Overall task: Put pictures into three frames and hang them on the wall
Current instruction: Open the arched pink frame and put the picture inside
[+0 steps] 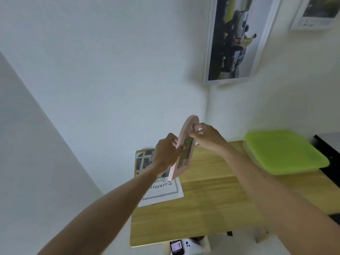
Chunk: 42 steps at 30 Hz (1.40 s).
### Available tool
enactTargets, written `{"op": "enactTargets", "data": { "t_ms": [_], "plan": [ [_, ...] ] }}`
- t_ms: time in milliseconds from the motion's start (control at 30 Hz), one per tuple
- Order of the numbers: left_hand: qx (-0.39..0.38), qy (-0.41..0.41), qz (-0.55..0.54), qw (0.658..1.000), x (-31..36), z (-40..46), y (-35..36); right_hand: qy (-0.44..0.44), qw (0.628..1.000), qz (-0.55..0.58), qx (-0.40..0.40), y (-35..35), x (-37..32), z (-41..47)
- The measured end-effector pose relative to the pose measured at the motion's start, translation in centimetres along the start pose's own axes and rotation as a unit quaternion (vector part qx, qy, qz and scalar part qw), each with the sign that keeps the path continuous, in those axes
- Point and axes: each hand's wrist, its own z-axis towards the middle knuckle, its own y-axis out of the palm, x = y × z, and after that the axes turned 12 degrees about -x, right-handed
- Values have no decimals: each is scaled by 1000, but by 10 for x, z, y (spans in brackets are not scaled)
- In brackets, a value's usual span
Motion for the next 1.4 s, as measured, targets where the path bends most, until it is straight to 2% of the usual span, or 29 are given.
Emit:
{"op": "enactTargets", "data": {
  "t_ms": [133,333,467,567,667,800,900,1000,1167,1267,1400],
  "plan": [
    [26,6,35,999,4,-11,16,5,999,41,29,15,-14,1],
    [-1,59,138,989,4,-14,35,27,993,92,76,20,-9,10],
    [-12,90,157,983,-11,-11,39,34,990,129,54,7,6,12],
    [-16,64,123,990,-32,-5,32,31,987,159,-5,-10,21,12],
    [-19,-4,102,995,-53,10,21,26,985,163,-50,-28,39,16],
    [-76,-98,58,990,-66,27,9,21,982,161,-95,-47,62,25],
    [-112,-90,-20,989,-63,29,9,14,974,190,-121,-60,78,36],
    [-105,-95,-114,983,-64,31,15,19,972,193,-136,-67,95,49],
    [-81,-122,-219,965,-66,32,27,-2,984,138,-116,-71,113,70],
    [-68,-138,-231,961,-63,29,36,-66,992,-16,-106,-65,123,83],
    [-38,-151,-230,961,-56,24,51,-120,966,-204,-101,-47,136,102]
  ]
}}
